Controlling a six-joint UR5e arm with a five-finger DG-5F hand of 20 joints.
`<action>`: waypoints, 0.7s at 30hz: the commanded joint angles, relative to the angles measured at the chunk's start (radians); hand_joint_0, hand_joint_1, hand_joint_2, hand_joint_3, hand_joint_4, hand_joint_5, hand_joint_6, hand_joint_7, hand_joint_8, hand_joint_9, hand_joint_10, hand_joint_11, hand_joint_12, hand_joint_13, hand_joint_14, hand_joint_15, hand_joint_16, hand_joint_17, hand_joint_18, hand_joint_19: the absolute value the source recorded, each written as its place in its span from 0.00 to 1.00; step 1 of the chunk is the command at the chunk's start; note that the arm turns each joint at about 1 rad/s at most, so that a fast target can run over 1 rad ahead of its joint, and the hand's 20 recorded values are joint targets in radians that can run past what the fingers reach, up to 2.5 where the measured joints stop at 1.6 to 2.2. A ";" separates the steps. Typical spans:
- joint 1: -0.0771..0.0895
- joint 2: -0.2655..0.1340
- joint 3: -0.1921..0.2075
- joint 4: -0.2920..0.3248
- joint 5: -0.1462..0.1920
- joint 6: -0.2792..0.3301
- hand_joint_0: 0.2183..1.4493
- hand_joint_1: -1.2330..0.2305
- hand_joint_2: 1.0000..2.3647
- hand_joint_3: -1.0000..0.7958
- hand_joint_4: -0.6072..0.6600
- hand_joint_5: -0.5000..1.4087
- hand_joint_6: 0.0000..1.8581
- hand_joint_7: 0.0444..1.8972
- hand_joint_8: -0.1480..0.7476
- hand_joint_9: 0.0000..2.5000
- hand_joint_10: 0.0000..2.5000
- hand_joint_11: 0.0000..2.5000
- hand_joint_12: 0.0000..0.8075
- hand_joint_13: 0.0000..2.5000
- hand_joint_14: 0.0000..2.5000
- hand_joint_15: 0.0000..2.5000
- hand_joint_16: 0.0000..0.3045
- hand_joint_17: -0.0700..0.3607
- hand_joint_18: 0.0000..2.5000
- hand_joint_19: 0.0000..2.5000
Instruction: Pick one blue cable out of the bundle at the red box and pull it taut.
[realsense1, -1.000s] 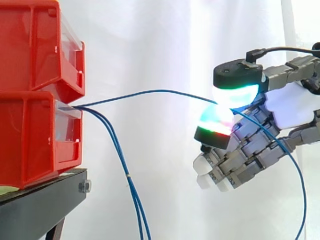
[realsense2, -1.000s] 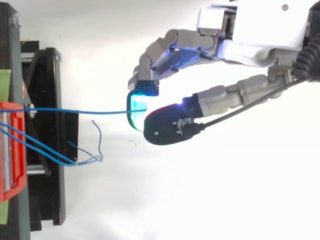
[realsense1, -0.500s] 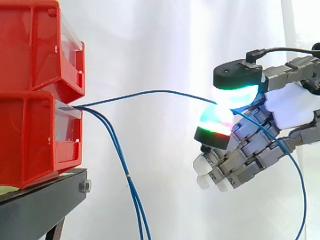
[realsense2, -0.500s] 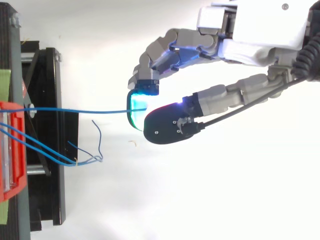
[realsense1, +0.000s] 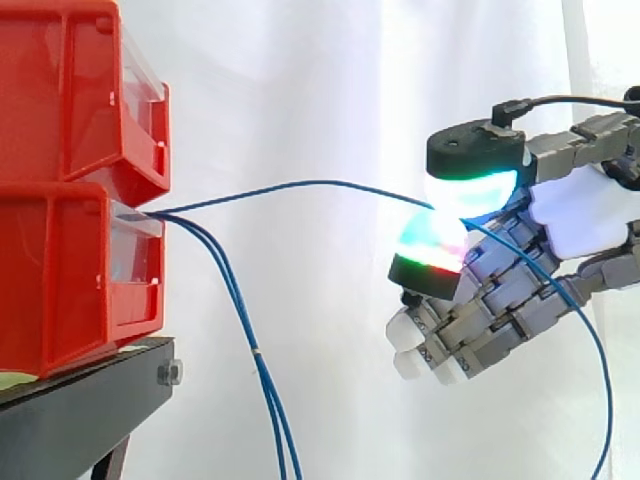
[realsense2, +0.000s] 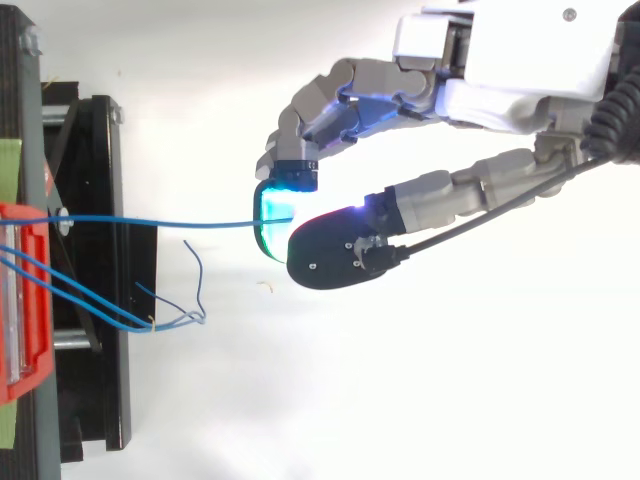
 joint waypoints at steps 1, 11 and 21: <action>-0.001 0.001 0.000 0.000 0.000 0.000 0.34 0.29 0.01 0.55 0.54 0.17 0.50 0.52 0.51 0.18 0.00 0.08 0.45 0.12 0.00 0.05 0.21 0.49 0.08 0.02; 0.000 -0.001 0.000 0.000 0.000 0.000 0.34 0.30 0.01 0.55 0.54 0.17 0.49 0.54 0.51 0.18 0.00 0.07 0.45 0.12 0.00 0.05 0.20 0.49 0.08 0.02; -0.001 0.001 0.000 0.000 0.000 0.000 0.34 0.30 0.01 0.55 0.54 0.17 0.49 0.53 0.51 0.18 0.00 0.07 0.45 0.12 0.00 0.05 0.20 0.49 0.08 0.02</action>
